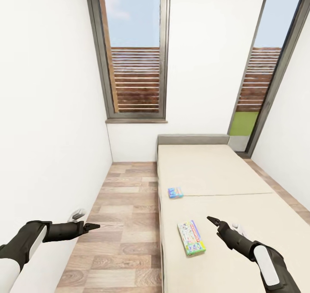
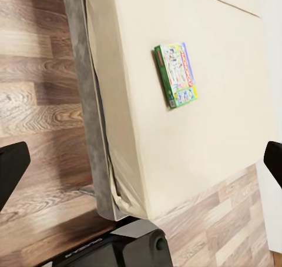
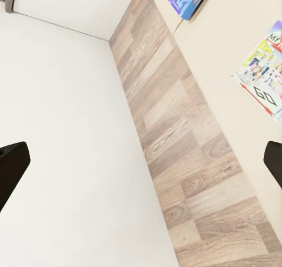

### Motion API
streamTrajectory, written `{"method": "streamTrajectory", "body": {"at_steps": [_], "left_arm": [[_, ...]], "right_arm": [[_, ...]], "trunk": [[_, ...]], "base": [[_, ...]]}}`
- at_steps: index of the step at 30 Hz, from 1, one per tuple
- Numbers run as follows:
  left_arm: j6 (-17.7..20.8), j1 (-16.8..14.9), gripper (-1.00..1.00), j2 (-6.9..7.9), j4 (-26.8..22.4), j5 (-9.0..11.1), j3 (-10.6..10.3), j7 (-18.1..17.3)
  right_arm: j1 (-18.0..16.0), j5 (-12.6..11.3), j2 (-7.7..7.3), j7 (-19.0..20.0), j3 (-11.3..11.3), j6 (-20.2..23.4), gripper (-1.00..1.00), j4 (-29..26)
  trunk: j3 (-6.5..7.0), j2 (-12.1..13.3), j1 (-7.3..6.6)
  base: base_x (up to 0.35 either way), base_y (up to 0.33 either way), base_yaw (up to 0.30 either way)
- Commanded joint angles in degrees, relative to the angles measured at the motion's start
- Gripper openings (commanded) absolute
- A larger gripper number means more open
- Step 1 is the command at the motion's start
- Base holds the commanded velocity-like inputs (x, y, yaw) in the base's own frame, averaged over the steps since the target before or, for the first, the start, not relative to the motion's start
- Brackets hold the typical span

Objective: Put all the toys in the child's room - the three board games (two on the bed and one on the table), the two jigsaw puzzles on the table, and the tennis ball on the table - inside the toy box on the table in the child's room.

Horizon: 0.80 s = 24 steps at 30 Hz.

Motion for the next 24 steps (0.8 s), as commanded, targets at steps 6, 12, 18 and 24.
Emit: {"method": "streamTrajectory", "body": {"at_steps": [6,12,18,24], "left_arm": [[0.5,0.0,1.0,-0.04,0.0,0.3,0.0,0.0],[0.5,0.0,1.0,0.01,0.0,0.3,0.1,0.0],[0.5,0.0,1.0,0.0,0.0,0.3,0.1,0.0],[0.5,0.0,1.0,-0.02,0.0,0.3,0.1,0.0]], "right_arm": [[-0.1,0.1,0.01,0.2,-0.1,0.4,1.0,0.0],[-0.1,0.1,0.07,0.2,-0.1,0.4,1.0,0.0],[-0.1,0.1,0.22,0.2,-0.1,0.3,1.0,0.0],[-0.1,0.1,0.17,0.1,1.1,0.3,1.0,0.0]], "trunk": [[-0.13,-0.1,0.04],[-0.13,-0.1,0.04],[-0.13,-0.1,0.04],[-0.13,-0.1,0.04]], "base": [[0.014,0.011,0.0],[0.004,0.004,0.0],[0.001,0.03,0.0],[0.0,0.01,0.0]]}}
